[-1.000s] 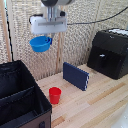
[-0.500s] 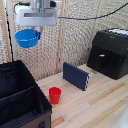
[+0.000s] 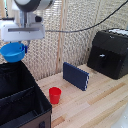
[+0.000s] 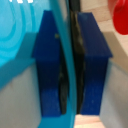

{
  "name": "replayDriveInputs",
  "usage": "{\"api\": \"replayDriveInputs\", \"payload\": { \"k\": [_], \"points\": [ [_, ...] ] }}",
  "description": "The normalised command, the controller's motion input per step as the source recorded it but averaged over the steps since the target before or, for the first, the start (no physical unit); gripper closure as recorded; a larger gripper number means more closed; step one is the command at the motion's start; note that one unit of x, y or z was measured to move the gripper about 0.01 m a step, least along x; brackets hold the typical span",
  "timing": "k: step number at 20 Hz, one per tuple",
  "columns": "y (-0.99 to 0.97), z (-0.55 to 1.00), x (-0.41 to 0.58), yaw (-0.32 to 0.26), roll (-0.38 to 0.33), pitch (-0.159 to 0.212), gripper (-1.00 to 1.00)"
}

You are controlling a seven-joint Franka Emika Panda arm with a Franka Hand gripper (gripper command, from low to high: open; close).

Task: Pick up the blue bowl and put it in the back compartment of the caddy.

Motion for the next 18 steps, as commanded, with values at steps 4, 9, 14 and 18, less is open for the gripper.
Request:
{"api": "replayDriveInputs", "payload": {
  "k": [4,9,14,18],
  "points": [
    [0.45,-0.32,0.012,0.011,-0.113,0.000,-1.00],
    [-0.13,0.57,0.159,0.004,0.030,0.024,-1.00],
    [-0.13,0.96,0.301,-0.015,-0.050,0.042,-1.00],
    [-0.10,0.78,0.326,0.007,-0.123,-0.066,-1.00]
  ]
}}
